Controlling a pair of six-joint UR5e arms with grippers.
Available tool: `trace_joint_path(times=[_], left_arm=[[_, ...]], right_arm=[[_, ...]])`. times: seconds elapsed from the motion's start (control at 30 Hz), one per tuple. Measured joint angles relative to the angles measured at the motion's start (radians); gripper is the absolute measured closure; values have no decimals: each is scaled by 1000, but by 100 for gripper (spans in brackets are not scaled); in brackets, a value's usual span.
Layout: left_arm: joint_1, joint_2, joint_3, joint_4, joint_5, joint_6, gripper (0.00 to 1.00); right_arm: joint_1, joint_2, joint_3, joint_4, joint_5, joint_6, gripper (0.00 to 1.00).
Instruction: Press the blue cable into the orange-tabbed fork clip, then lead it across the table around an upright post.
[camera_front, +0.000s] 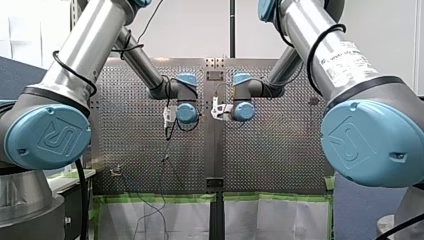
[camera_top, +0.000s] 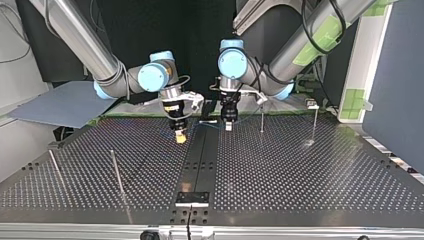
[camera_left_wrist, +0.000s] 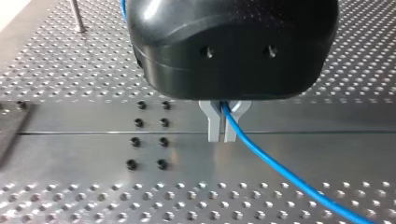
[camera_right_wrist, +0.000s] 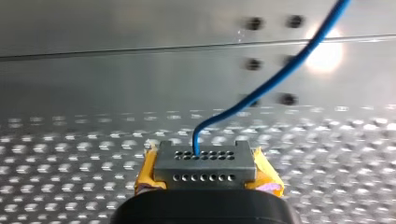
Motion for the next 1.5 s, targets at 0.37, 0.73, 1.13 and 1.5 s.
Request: trace_joint_path(times=[0.37,0.73,1.13,1.5], left_arm=[[-3,50,70,-78,0,-25,100],[-8,54,152,-146,1,-25,100],[-22,55,228,-205,3,-24,100],[-39,56,318,-276,3,-14,100]], right_arm=[[-17,-105,-7,20,39,-9,100],[-20,-184,-20,75,93,-58,100],[-25,-203,-37,108,129,-93,100],[-25,-238,-63,128,133,-95,100]])
